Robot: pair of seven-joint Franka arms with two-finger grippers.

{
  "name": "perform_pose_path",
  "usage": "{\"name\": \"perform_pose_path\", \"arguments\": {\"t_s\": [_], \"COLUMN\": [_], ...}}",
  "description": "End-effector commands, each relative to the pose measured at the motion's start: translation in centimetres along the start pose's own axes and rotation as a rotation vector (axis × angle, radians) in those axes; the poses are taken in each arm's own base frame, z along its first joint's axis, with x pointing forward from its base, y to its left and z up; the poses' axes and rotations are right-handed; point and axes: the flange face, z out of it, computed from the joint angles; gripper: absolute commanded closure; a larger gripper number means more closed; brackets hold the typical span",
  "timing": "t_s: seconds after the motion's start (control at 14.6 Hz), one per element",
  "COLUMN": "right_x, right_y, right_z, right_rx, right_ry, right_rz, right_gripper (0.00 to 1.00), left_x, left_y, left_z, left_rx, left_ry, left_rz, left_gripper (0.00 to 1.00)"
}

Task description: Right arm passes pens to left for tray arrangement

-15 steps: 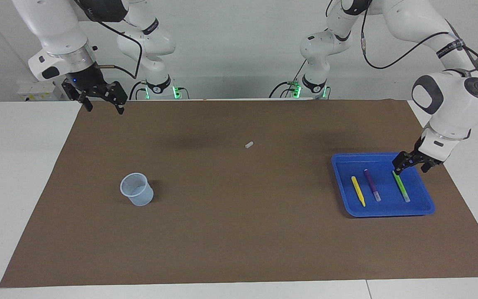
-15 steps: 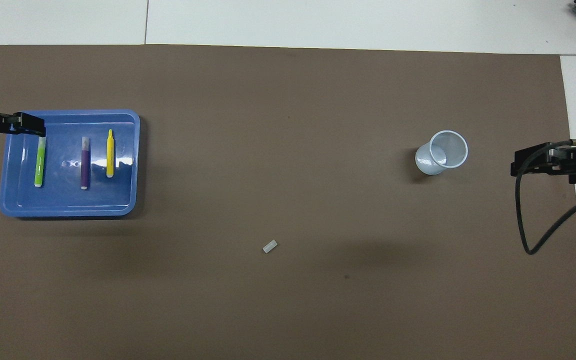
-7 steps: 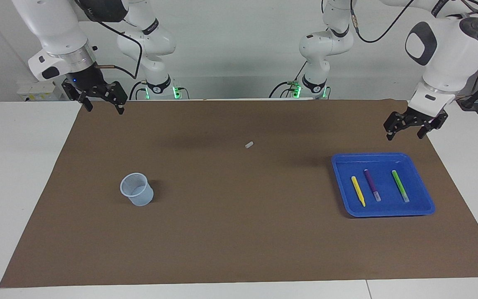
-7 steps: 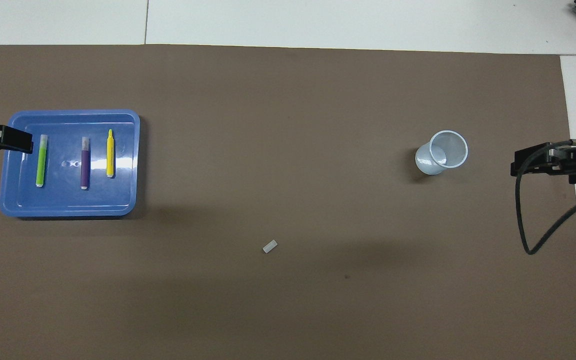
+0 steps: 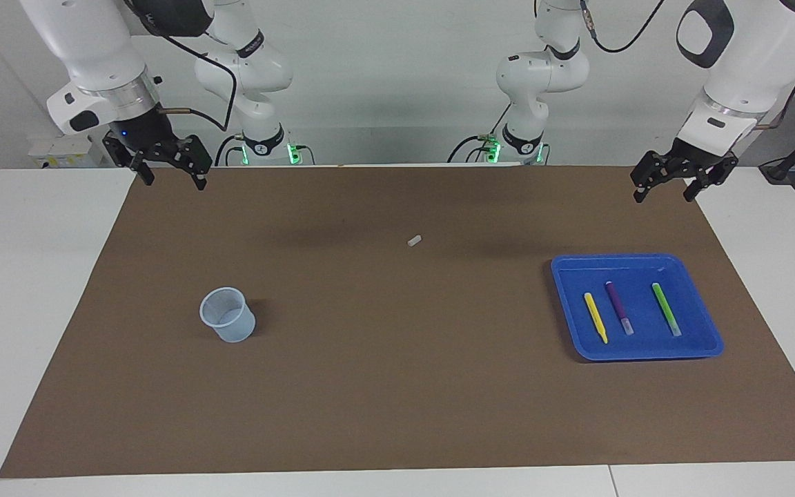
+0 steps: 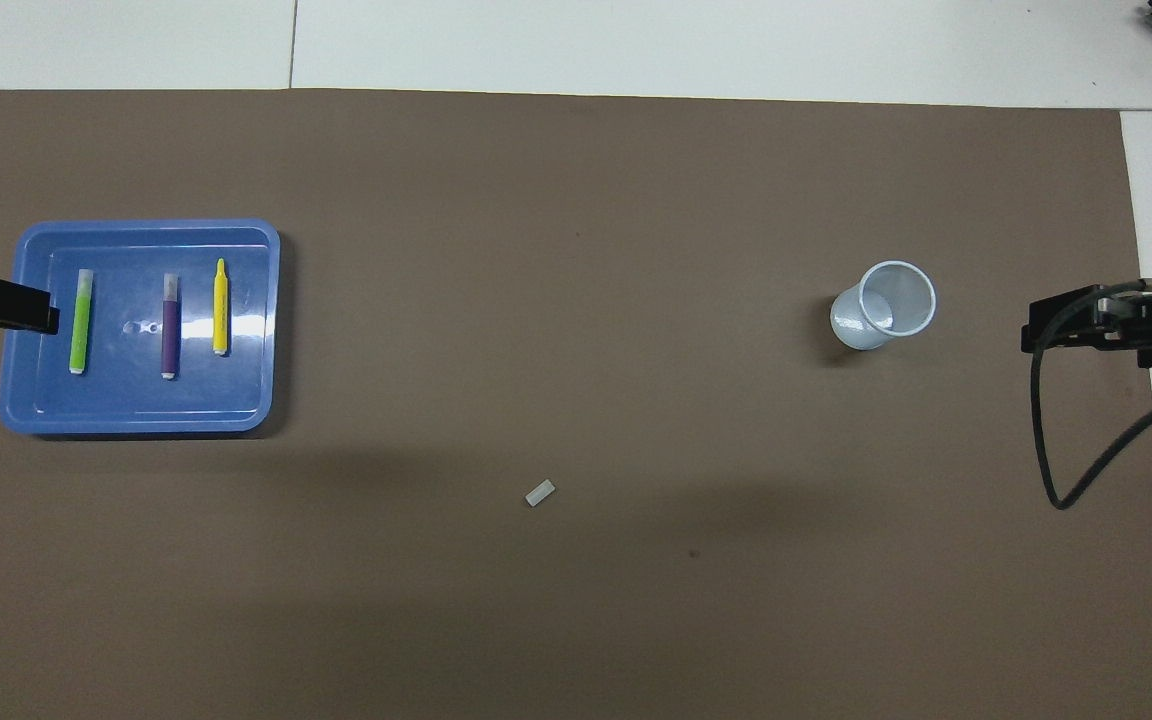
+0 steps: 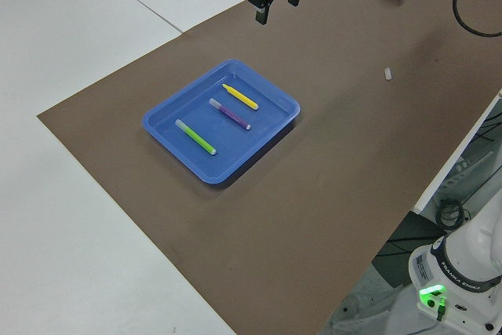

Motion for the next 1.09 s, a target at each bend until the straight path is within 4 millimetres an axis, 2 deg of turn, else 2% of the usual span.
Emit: {"name": "perform_pose_path", "arguments": {"t_s": [0.0,0.21,0.34,0.41,1.03], "right_x": [-0.4,-0.4,-0.4,-0.4,-0.4], "right_y": [0.2,0.2,0.2,0.2,0.2], "right_z": [-0.1,-0.1,-0.1,-0.1,-0.1], "right_rx": [0.021,0.021,0.021,0.021,0.021], "right_ry": [-0.006,-0.006,-0.006,-0.006,-0.006], "right_rz": [-0.011,-0.011,-0.011,-0.011,-0.011], "right_gripper": [0.0,0.0,0.0,0.0,0.0], "left_x": [0.1,-0.8,-0.9,-0.8,-0.7], "left_y": [2.3,3.5,3.2,3.2,3.5], "left_z": [-0.6,-0.7,-1.1,-2.4,-1.6], "left_rx": [-0.01,-0.015,-0.02,-0.02,-0.018], "left_ry": [0.005,-0.027,-0.059,-0.045,-0.025], "left_rz": [0.031,0.053,0.048,0.048,0.054], "left_gripper": [0.0,0.0,0.0,0.0,0.0]}}
